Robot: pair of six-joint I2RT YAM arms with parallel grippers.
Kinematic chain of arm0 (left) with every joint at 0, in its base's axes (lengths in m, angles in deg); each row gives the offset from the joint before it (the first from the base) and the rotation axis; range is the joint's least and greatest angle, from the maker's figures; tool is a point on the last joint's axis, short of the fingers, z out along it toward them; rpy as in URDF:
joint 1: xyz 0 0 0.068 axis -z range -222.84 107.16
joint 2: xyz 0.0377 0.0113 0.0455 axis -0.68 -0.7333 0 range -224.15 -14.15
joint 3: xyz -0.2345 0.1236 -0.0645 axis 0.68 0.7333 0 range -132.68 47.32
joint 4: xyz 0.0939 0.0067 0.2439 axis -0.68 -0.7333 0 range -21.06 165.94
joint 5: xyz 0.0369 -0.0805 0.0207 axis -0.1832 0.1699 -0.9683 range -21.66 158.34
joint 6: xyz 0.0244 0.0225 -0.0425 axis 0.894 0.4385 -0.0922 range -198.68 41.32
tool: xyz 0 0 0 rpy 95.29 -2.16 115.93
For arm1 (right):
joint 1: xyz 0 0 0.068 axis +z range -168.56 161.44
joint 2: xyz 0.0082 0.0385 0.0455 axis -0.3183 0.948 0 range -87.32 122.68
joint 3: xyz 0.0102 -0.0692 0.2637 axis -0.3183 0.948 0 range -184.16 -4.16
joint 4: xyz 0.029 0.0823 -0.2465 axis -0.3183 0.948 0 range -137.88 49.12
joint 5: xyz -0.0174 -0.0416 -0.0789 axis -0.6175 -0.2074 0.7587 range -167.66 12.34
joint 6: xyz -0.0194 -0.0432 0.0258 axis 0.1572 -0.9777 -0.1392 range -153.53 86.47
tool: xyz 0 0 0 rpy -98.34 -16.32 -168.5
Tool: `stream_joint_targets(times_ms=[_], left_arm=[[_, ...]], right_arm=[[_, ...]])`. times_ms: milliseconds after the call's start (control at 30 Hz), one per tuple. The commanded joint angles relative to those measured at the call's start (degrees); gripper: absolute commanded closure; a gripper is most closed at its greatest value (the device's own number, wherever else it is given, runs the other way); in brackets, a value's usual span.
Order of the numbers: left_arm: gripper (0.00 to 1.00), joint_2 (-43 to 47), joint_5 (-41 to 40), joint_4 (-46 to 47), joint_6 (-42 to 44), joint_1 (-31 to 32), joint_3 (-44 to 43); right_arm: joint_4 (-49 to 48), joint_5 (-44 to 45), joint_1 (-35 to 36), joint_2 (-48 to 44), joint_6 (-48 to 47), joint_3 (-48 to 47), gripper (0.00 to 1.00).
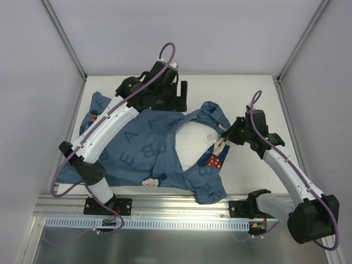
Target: Remove the pillowcase from the pillow
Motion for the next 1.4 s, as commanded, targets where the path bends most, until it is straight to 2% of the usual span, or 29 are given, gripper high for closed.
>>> stream_joint_targets(times_ms=[0,167,267,300,367,533,633,733,867,1067,1200,1367], left_arm=[[0.23,1.17,-12.14,-7.08,0.32,5.73,-7.07],[0.32,-5.40,-17.95,-10.61,-1.36,15.30,-15.16],[0.37,-10.93,-13.66,-10.43,-1.18,19.53,-18.67],[0.42,-12.27,-12.08,-10.17,-1.18,20.24,-20.25],[0.45,-15.17,-8.21,-8.68,-1.79,21.21,-20.79],[0.50,-18.25,-2.14,-4.55,-2.94,21.30,-19.21],[0.55,-20.44,-3.53,-3.84,-5.30,19.99,-18.51],[0.59,-21.33,-5.47,-3.84,-10.12,16.14,-16.75],[0.59,-23.26,-5.21,-3.67,-10.24,14.62,-17.10],[0.59,-28.53,0.06,-3.23,-10.41,14.89,-19.21],[0.59,-29.33,-1.25,-3.14,-10.32,15.15,-17.20],[0.59,-27.14,-7.04,-2.88,-9.97,17.08,-16.92]], right_arm=[[2.54,-0.32,0.25,-1.62,-0.01,-2.06,0.99],[2.72,-0.58,0.34,-1.89,0.25,-2.50,0.99],[2.89,-0.50,0.34,-2.33,0.34,-2.41,0.99],[3.07,-0.23,0.42,-2.41,0.34,-2.32,0.99],[3.16,-0.06,0.34,-2.68,0.25,-2.06,0.99],[3.51,0.30,0.25,-3.38,0.08,-1.09,0.99],[3.51,0.21,0.25,-3.56,-0.01,-0.65,0.99],[3.68,-0.05,0.16,-3.91,0.16,-0.48,0.99],[4.21,0.38,0.16,-5.31,-0.19,0.05,0.99],[4.48,0.21,0.25,-5.58,-0.01,0.23,0.99],[4.83,0.47,0.25,-6.10,-0.28,0.75,0.99],[5.09,0.39,0.16,-6.19,-0.37,1.37,0.99]])
